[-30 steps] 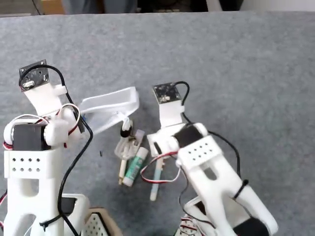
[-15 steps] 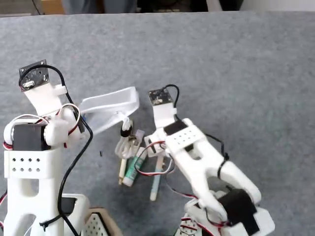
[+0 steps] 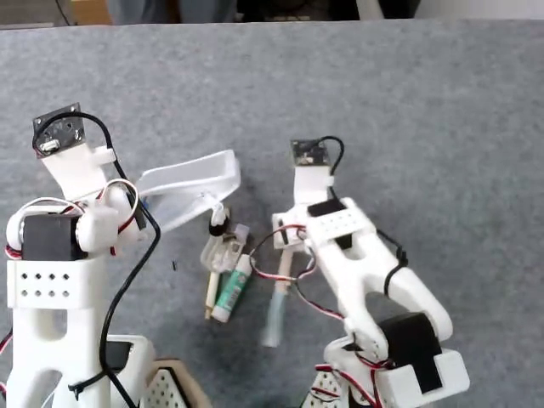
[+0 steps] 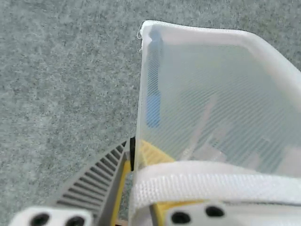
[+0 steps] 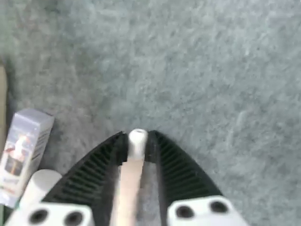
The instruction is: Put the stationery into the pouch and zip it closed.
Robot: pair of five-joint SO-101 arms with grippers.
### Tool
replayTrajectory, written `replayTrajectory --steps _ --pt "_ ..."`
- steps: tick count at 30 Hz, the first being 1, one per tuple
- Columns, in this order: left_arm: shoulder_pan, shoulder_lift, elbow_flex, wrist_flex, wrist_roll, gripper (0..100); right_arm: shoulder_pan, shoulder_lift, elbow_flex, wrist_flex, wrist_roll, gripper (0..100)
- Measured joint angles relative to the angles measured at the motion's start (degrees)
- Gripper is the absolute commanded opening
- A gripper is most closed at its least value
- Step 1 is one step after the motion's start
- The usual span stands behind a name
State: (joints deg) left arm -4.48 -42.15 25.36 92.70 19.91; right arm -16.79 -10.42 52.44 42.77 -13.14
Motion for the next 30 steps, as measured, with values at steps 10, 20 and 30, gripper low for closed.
replayTrajectory --steps 10,20,30 --pt "0.00 0.00 0.00 0.00 0.00 3 0.70 0.09 0.00 -0.35 0.00 1.3" --pt "0.00 0.00 0.00 0.00 0.00 3 0.70 -5.45 -0.70 0.35 2.37 1.2" --pt "0.00 0.00 0.00 0.00 0.00 3 0.70 -32.35 -9.41 11.43 6.51 1.2"
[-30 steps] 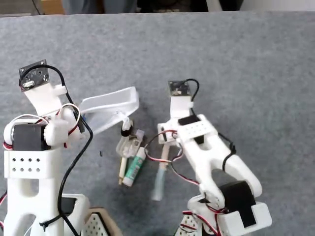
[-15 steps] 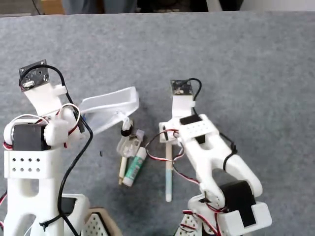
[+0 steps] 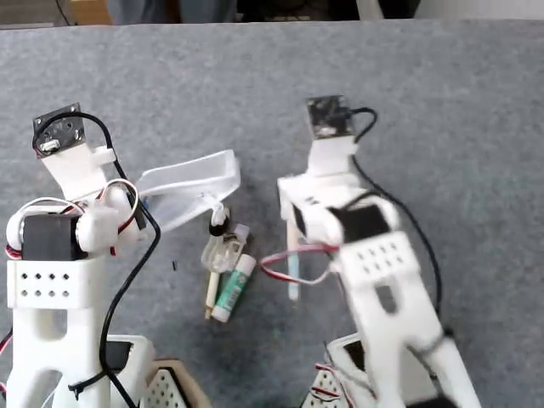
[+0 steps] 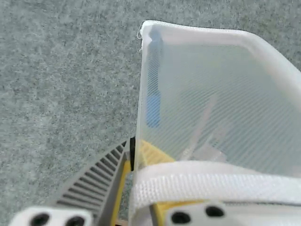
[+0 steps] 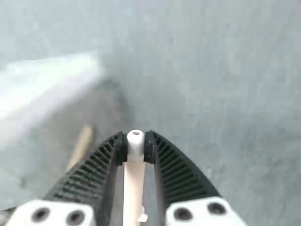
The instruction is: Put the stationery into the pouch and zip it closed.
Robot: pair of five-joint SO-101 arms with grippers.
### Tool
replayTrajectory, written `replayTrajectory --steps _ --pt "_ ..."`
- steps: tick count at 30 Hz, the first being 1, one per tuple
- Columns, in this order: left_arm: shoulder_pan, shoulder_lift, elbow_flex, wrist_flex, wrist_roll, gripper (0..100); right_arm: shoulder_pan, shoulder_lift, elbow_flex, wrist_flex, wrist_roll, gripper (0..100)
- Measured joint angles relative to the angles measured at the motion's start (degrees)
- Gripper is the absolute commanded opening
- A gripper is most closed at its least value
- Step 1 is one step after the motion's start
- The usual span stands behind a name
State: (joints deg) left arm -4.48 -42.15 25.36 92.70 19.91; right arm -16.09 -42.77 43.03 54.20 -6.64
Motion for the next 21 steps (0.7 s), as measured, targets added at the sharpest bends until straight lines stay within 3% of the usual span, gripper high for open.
replayTrajectory --steps 5,10,15,21 --pt "0.00 0.00 0.00 0.00 0.00 3 -0.18 -14.68 -5.71 1.05 0.35 1.2" --pt "0.00 0.00 0.00 0.00 0.00 3 -7.03 -23.21 -10.81 0.79 6.77 1.2" --pt "0.00 0.00 1.14 -0.70 0.00 3 -15.56 -25.05 -13.19 -4.57 12.66 1.2" --pt "0.00 -0.09 2.37 -1.14 0.00 3 -22.68 -25.14 -13.36 -15.30 13.36 1.2"
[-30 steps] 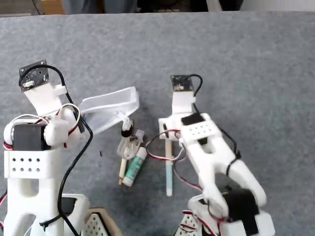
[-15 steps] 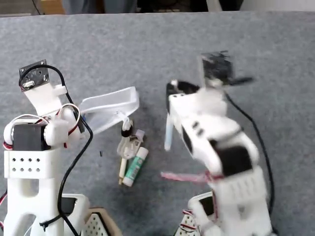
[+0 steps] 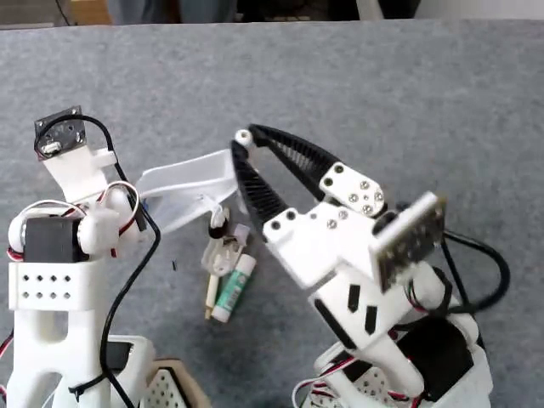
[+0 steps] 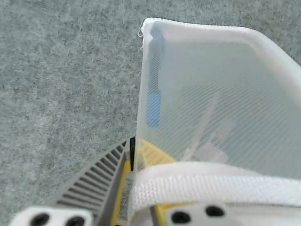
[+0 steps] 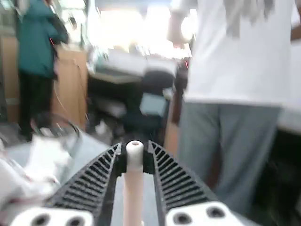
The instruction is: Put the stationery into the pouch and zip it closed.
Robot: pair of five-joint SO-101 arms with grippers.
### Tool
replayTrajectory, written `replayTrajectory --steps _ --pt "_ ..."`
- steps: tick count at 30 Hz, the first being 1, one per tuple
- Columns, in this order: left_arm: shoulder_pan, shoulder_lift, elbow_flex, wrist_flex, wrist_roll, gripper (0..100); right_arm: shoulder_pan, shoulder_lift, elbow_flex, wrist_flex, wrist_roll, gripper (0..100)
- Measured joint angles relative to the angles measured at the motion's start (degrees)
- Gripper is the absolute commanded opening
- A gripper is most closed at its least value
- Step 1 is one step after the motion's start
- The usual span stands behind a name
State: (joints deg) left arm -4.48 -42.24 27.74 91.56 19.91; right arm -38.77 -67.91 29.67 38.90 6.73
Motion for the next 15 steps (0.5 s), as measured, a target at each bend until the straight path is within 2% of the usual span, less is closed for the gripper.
replayTrajectory --steps 9,15 --pt "0.00 0.00 0.35 -0.53 0.00 3 -5.98 5.54 1.05 -13.71 -0.09 1.2" --pt "0.00 0.00 0.35 -0.79 0.00 3 -10.90 5.63 3.52 -15.56 -0.09 1.2"
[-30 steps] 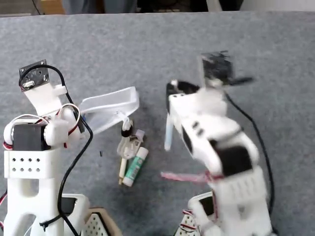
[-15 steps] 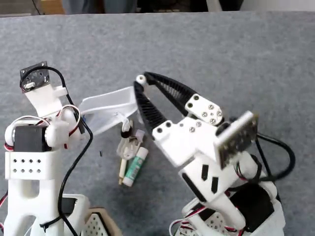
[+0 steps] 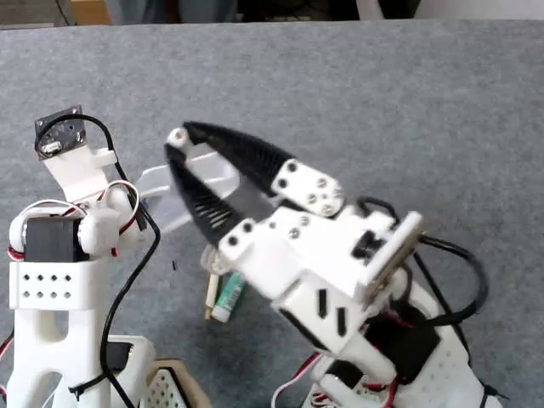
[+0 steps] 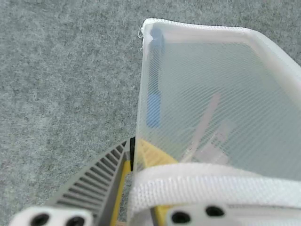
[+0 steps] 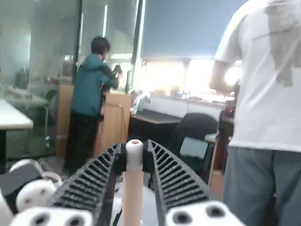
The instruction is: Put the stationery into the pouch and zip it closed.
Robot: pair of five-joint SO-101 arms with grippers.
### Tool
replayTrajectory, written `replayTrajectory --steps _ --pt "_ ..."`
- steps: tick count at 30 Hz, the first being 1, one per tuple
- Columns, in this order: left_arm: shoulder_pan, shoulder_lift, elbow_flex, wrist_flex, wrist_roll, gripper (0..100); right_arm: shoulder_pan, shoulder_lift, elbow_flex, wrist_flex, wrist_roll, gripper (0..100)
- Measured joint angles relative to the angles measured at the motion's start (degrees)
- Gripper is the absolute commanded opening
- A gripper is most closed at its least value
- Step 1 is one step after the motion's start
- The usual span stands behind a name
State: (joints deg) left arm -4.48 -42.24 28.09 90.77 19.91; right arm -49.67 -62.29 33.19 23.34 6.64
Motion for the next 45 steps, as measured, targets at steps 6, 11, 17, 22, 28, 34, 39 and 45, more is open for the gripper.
replayTrajectory --steps 6,11,17,22,28,34,39,45 --pt "0.00 0.00 0.09 0.00 0.00 3 -0.18 0.62 4.57 0.00 0.00 1.2" --pt "0.00 0.00 0.09 -0.09 0.00 3 -0.18 0.62 6.24 -0.26 0.00 1.2" --pt "0.00 0.00 0.09 -0.09 0.00 3 -0.18 0.62 7.91 -6.24 0.00 1.2" --pt "0.00 0.00 0.09 -0.18 0.00 3 1.67 0.62 11.43 -11.16 0.00 1.2" --pt "0.00 0.00 0.09 -0.18 0.00 3 2.55 0.62 14.95 -12.13 0.00 1.6" --pt "0.00 0.00 0.09 -0.18 0.00 3 2.55 0.70 15.82 -12.13 0.00 18.8" --pt "0.00 0.00 0.09 -0.18 0.00 3 3.16 0.70 15.82 -12.13 0.00 26.0" --pt "0.00 0.00 0.09 -0.18 0.00 3 3.16 0.70 15.82 -12.13 0.00 20.9"
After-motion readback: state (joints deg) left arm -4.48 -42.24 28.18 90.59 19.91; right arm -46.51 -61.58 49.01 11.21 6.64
